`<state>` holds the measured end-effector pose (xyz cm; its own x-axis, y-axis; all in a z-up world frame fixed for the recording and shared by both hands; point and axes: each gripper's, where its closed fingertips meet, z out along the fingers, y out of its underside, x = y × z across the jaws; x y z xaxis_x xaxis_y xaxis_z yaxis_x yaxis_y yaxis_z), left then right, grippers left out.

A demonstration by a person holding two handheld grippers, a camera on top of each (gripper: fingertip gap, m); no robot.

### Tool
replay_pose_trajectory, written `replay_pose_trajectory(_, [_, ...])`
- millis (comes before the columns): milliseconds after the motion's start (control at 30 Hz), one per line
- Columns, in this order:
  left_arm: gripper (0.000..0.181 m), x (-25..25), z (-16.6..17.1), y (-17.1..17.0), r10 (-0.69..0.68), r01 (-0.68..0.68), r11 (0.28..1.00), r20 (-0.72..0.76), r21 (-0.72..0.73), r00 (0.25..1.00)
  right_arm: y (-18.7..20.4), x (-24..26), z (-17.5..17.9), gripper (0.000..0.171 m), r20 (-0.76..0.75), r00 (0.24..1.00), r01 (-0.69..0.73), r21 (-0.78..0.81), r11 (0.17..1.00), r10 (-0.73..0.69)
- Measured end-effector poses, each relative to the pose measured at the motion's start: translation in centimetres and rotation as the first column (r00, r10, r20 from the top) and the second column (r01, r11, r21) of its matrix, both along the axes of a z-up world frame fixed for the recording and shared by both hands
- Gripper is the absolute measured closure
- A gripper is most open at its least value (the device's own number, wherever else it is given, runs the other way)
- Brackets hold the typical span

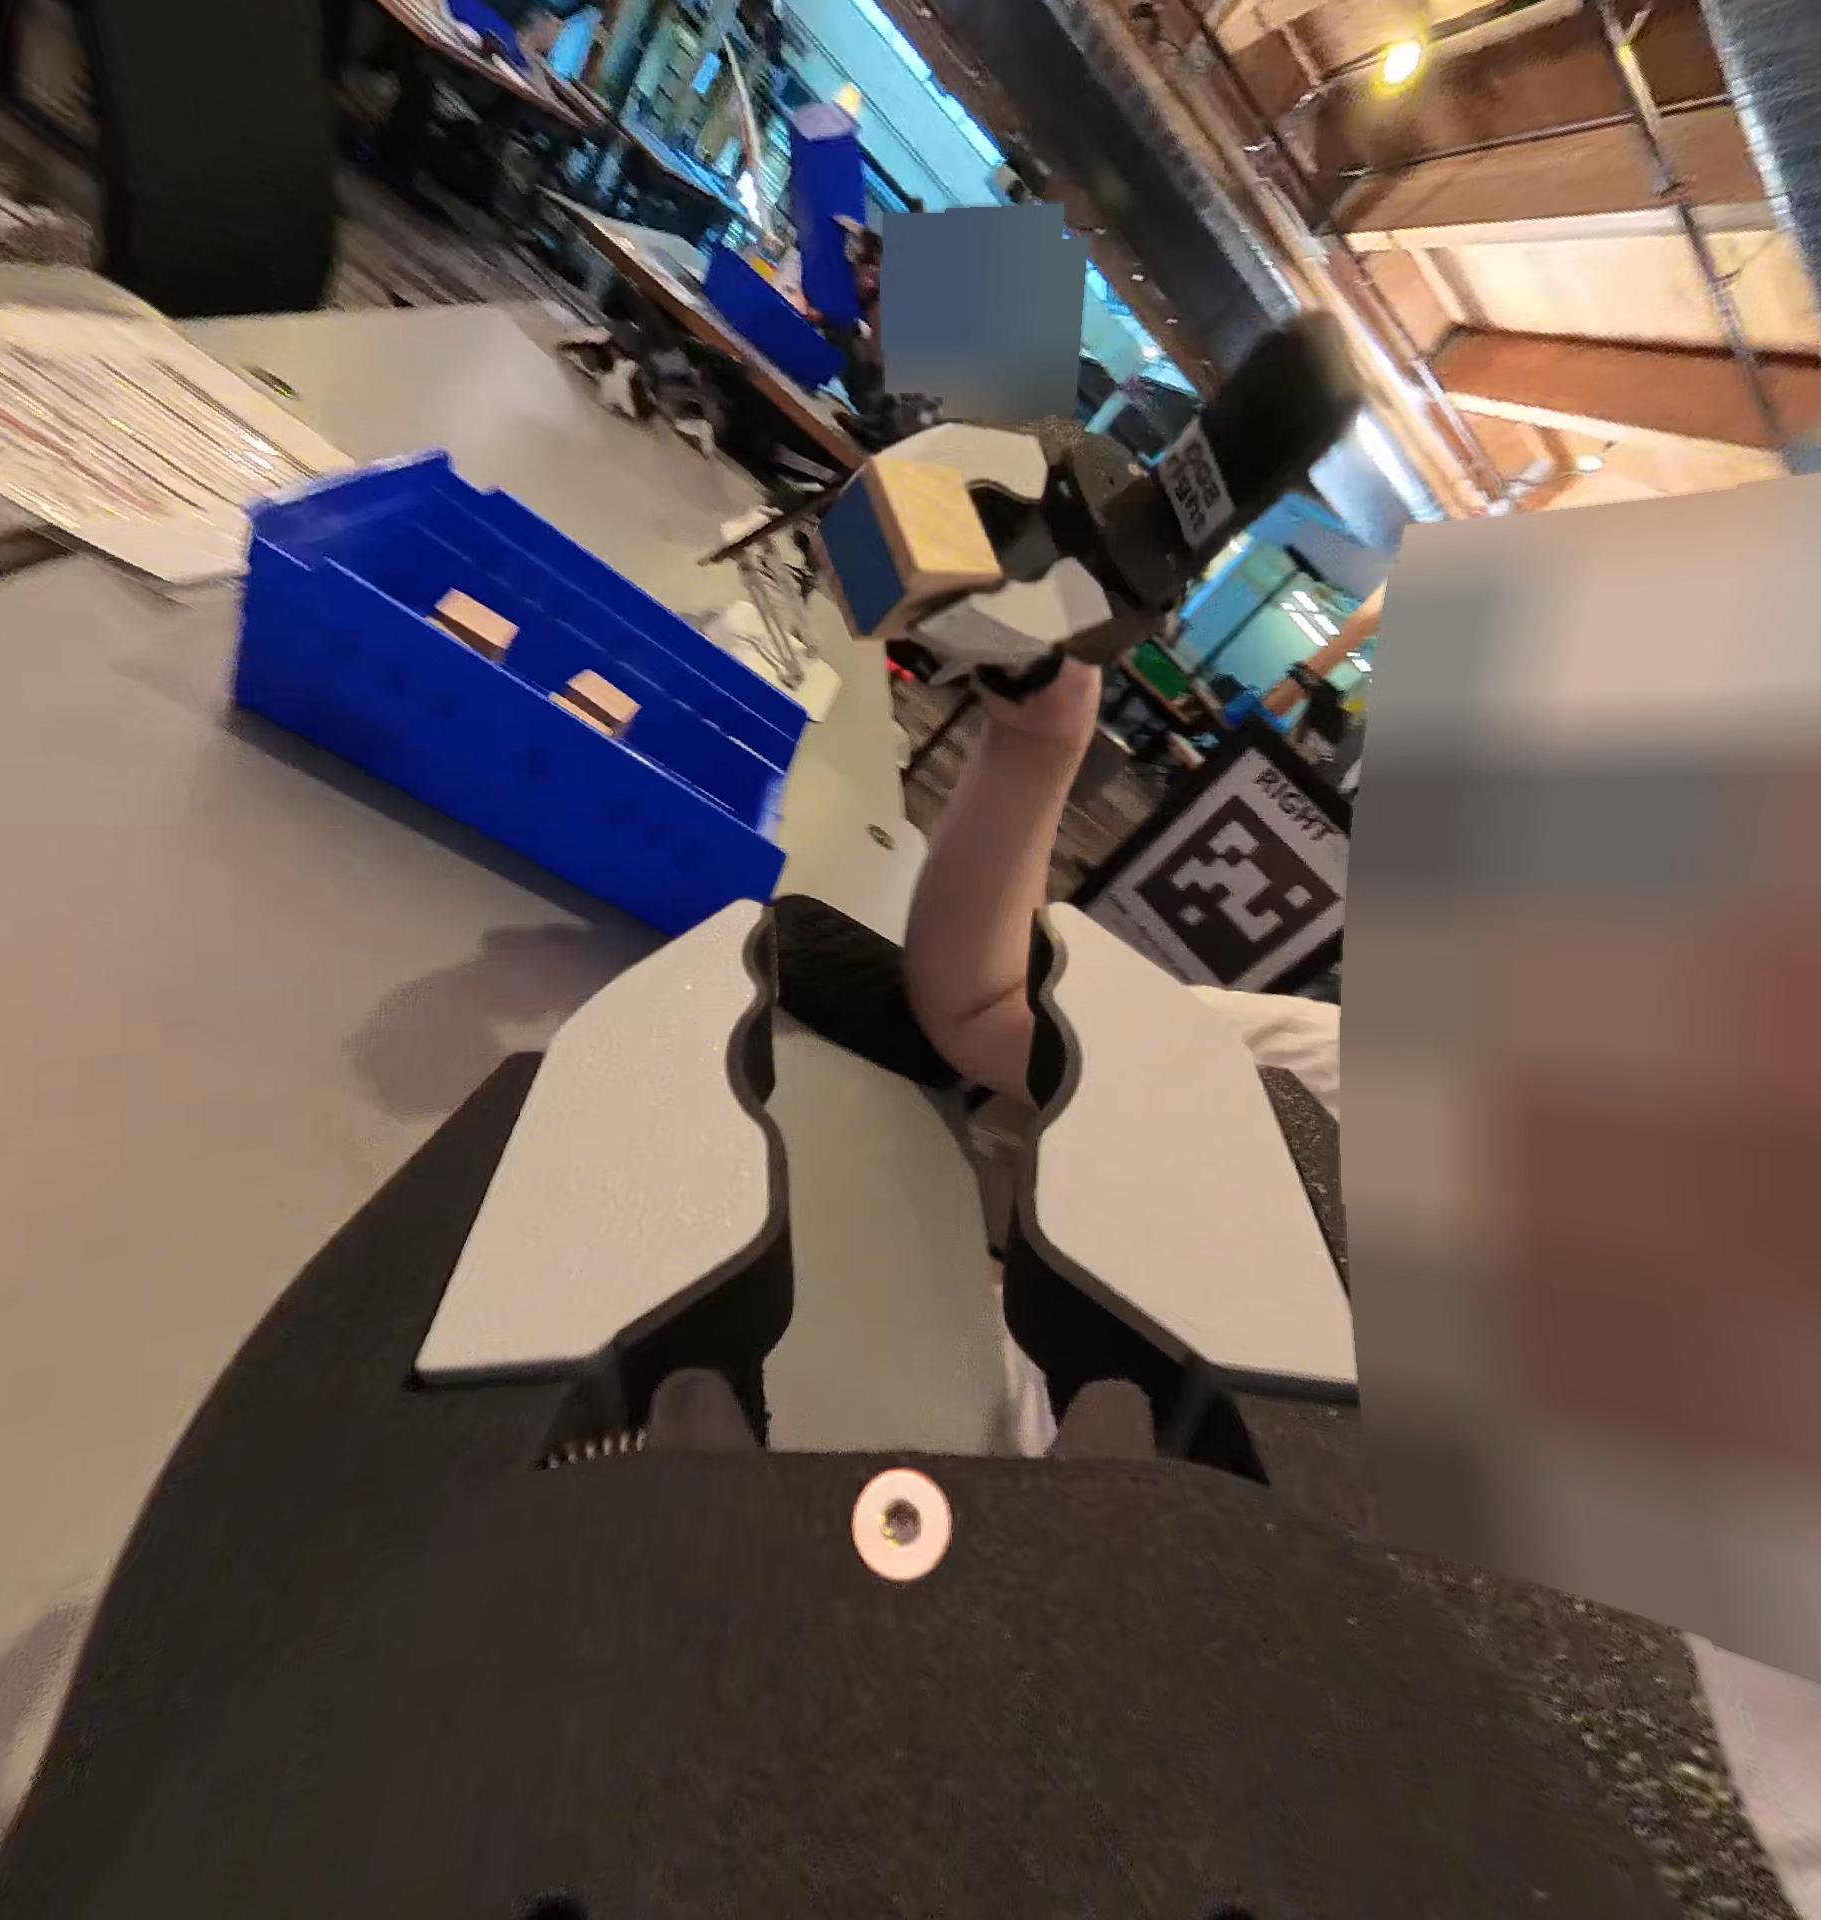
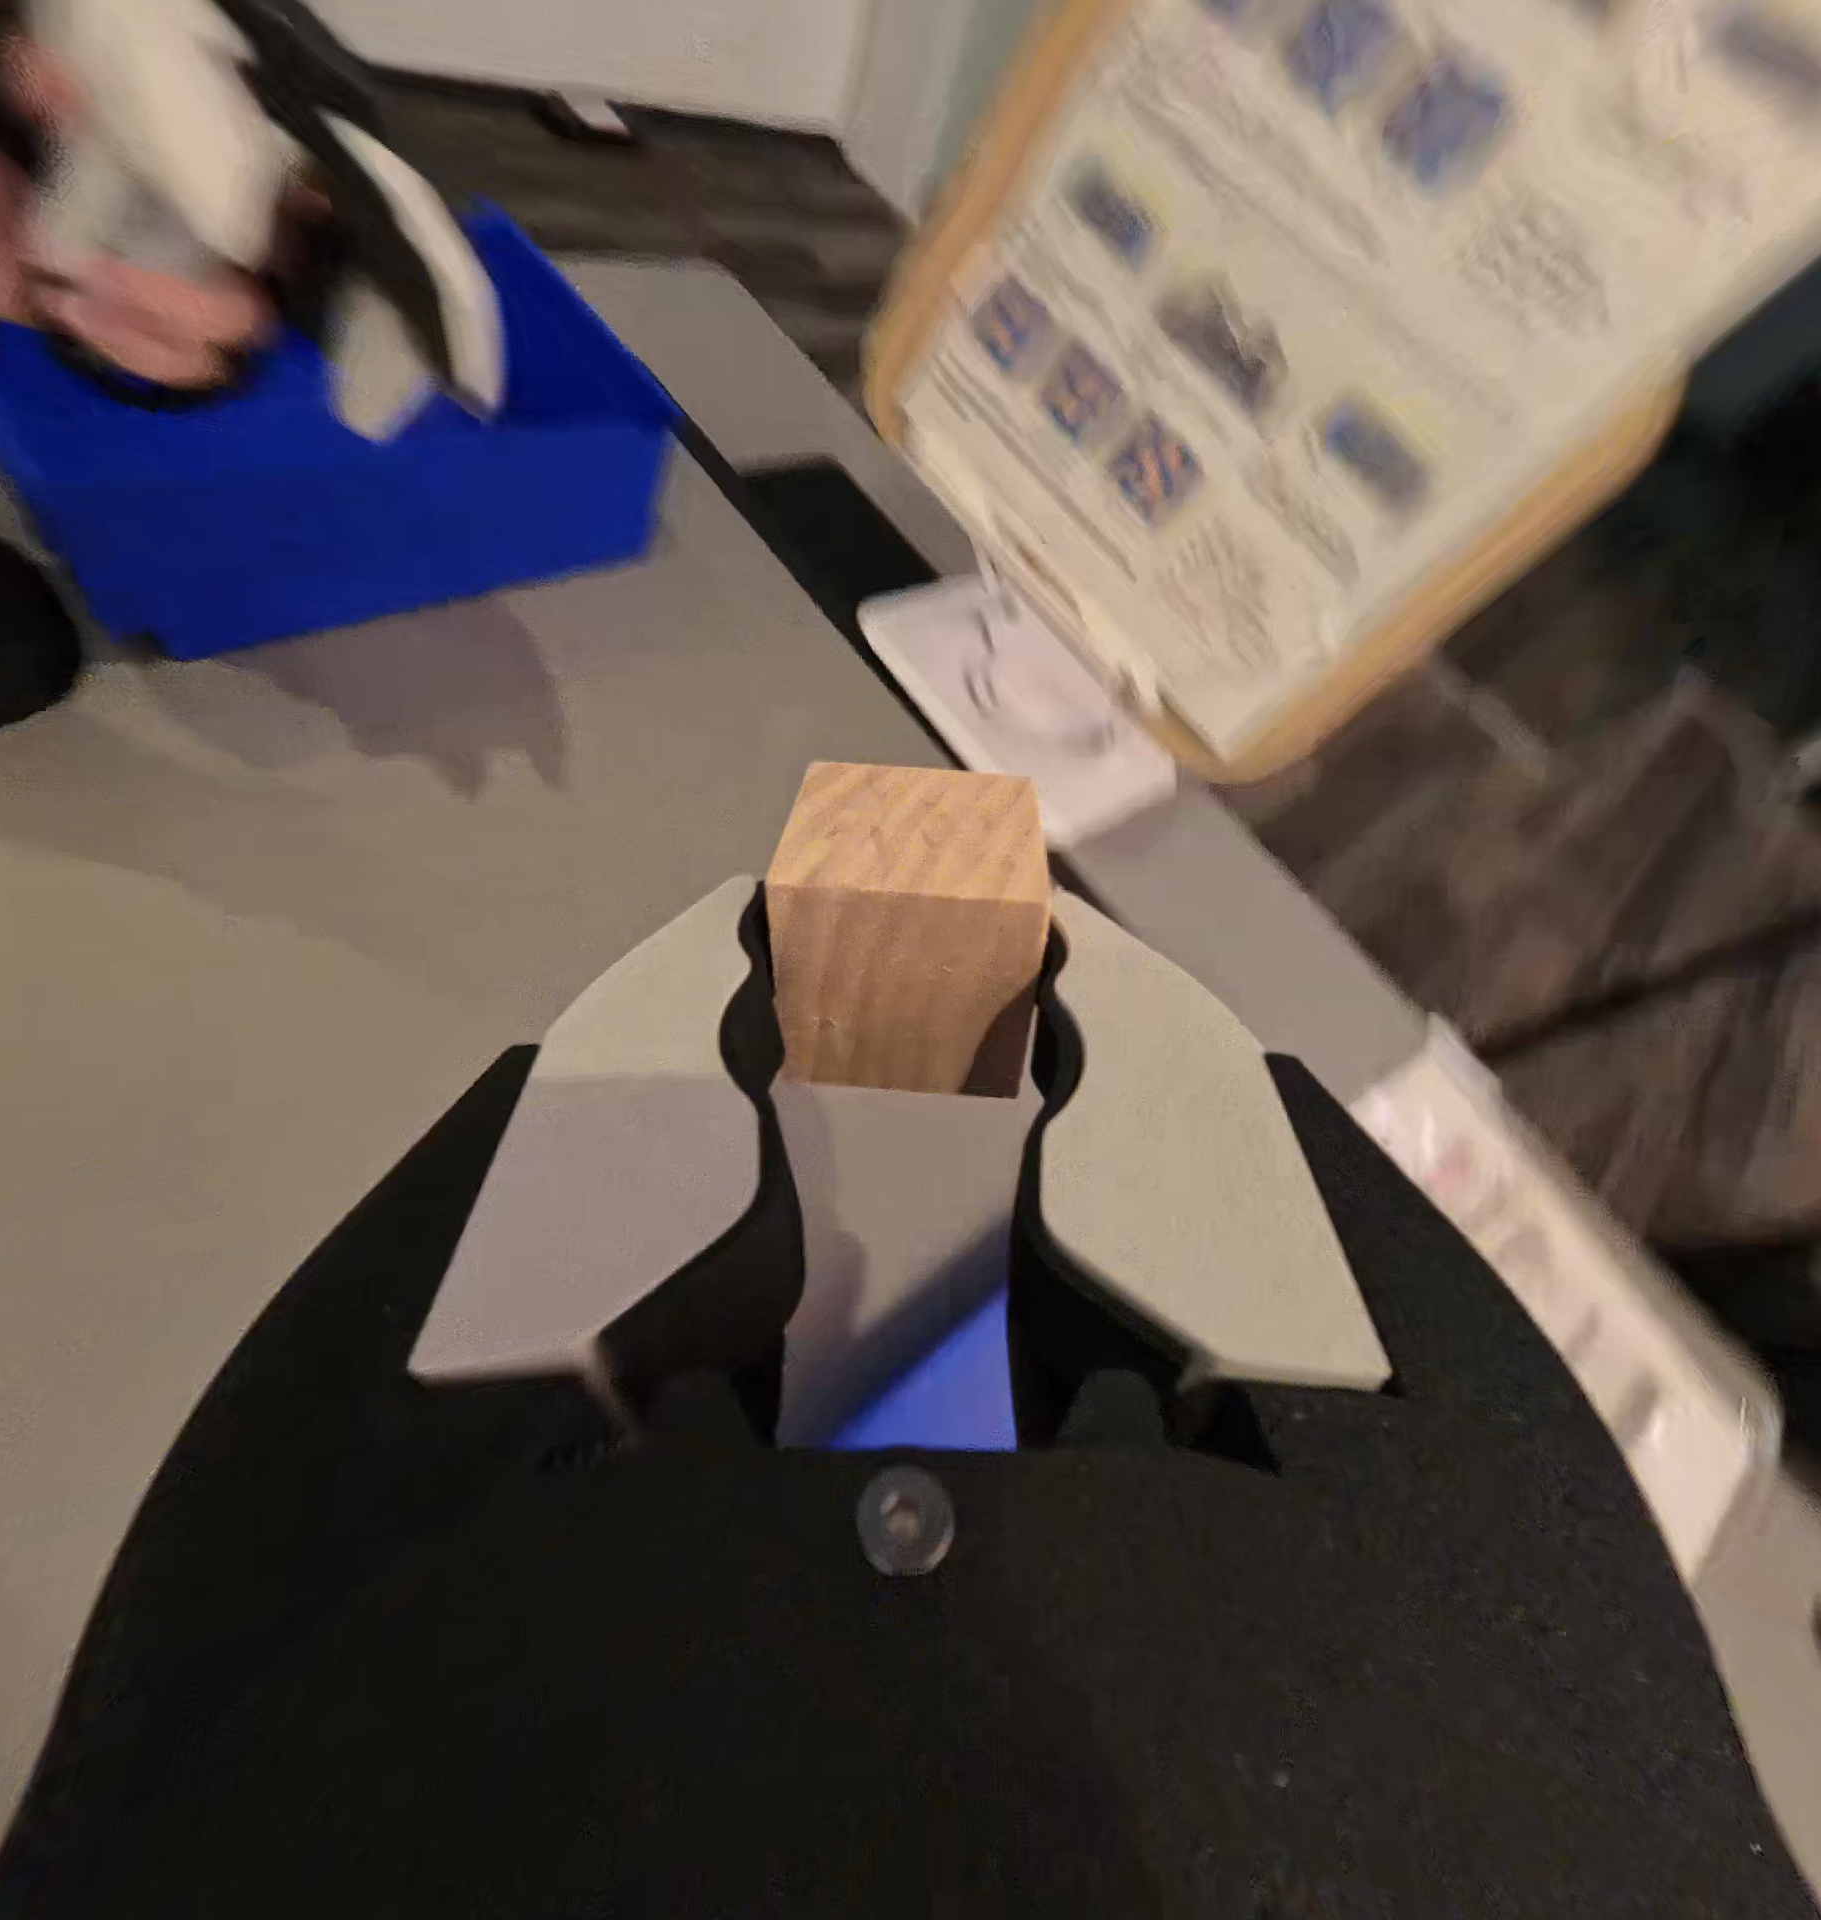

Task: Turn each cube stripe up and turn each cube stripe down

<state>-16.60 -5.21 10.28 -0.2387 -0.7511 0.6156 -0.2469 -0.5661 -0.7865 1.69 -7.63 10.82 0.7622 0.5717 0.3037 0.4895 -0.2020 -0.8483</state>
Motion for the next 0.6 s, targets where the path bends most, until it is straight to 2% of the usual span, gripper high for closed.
replay_pose_trajectory(67, [0.137, -0.6, 0.6, 0.4, 0.034, -0.034, 0.999, 0.011, 0.032, 0.999, 0.5, 5.5, -1.6, 0.125, -0.017, 0.981, 0.188, -0.120, 0.975, -0.191])
replay_pose_trajectory(133, [0.138, -1.2, 1.5, 0.0, 0.005, -0.005, 1.000, 0.039, 0.012, 0.999, 1.0, 9.7, -4.1, 0.125, -0.005, 0.938, 0.333, -0.250, 0.909, -0.345])
replay_pose_trajectory(200, [0.140, -1.9, 2.3, -0.1, -0.011, 0.012, 1.000, 0.066, -0.009, 0.998, 1.2, 11.6, -7.4, 0.125, 0.000, 0.906, 0.385, -0.422, 0.821, -0.424])
replay_pose_trajectory(300, [0.141, -2.4, 2.4, 0.5, 0.050, -0.052, 0.997, 0.050, 0.049, 0.997, 1.7, 13.8, -12.1, 0.125, 0.073, 0.852, 0.454, -0.596, 0.662, -0.519])
replay_pose_trajectory(400, [0.142, -2.6, 2.6, 0.3, 0.068, -0.071, 0.994, 0.040, 0.088, 0.997, 2.0, 15.3, -15.8, 0.125, 0.140, 0.818, 0.485, -0.690, 0.538, -0.558])
replay_pose_trajectory(600, [0.142, -2.3, 2.2, -0.7, 0.049, -0.049, 0.992, 0.004, 0.116, 0.999, 2.2, 14.8, -19.7, 0.125, 0.180, 0.819, 0.452, -0.786, 0.421, -0.544])
